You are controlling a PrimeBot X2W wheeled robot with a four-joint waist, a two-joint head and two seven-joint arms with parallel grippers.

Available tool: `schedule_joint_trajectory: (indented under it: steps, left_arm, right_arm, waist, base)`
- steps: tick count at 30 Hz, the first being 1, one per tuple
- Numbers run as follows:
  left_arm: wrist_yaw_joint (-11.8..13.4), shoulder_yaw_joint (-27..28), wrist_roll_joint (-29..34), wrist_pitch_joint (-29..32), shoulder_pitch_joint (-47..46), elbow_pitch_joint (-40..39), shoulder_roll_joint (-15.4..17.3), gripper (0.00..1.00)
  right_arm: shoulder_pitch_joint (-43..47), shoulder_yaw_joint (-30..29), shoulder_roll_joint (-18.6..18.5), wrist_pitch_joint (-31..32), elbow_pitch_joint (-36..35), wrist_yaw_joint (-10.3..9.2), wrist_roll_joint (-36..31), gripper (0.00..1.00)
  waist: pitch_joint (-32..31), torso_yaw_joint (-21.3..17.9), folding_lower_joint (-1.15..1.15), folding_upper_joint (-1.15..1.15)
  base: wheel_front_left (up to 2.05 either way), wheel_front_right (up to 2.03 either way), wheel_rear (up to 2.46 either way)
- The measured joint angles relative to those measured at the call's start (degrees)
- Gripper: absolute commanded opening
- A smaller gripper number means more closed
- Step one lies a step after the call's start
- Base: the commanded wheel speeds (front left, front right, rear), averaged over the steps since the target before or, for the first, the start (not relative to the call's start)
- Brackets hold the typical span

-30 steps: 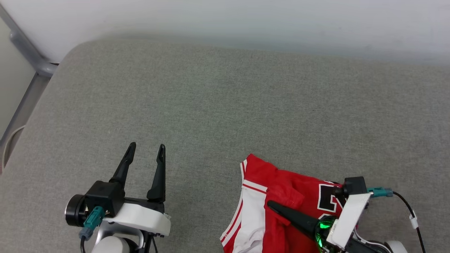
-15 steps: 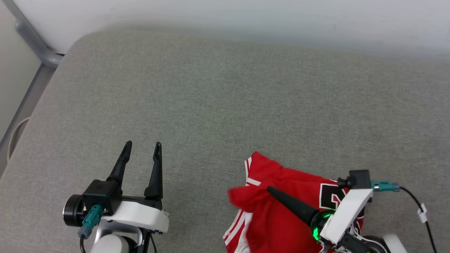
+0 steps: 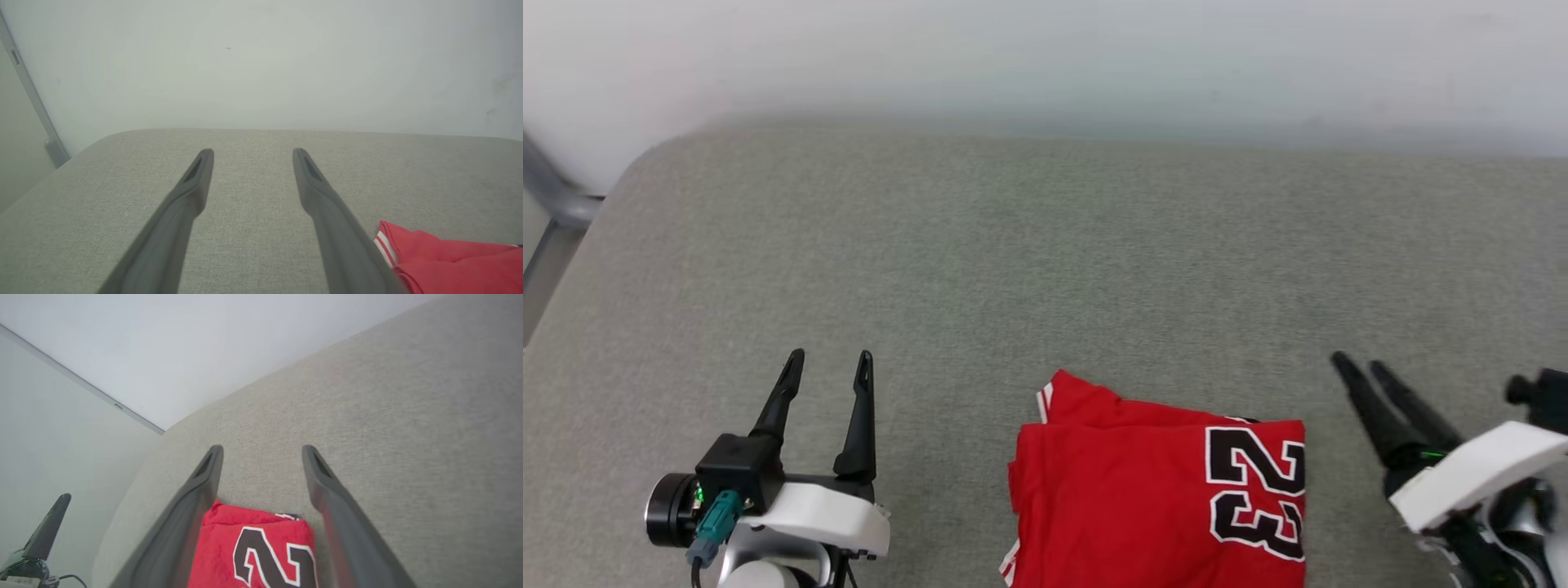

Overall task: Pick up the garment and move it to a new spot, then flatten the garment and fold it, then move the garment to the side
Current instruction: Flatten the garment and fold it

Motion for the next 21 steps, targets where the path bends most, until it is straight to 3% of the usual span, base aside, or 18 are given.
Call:
schedule_joint_trajectory:
  steps: [5,10,21]
  left_arm:
    - [0.2,0.4,-0.1,0.0,0.9,1.0,0.5,1.00]
    - [0.9,0.4,-0.1,0.7,3.1,0.8,0.8,1.00]
    - [1.0,0.5,-0.7,0.7,6.5,2.6,1.5,1.00]
  right_arm:
    - [1.5,-4.3,-0.9,-5.4,-2.0,0.00,-10.8,1.00]
    - [4.9,-6.4,0.8,-9.8,-6.5,0.00,-21.8,1.00]
    - [11.3,-3.6,3.6,-15.3,-10.5,0.00,-34.7,1.00]
  waist:
    - [-1.5,-2.2,0.00,0.00]
    - [-3.8,-3.6,0.00,0.00]
    - [-8.2,-5.1,-0.01,0.00]
  base:
    - [0.00,0.00,0.00]
    - [0.00,0.00,0.00]
    - [0.00,0.00,0.00]
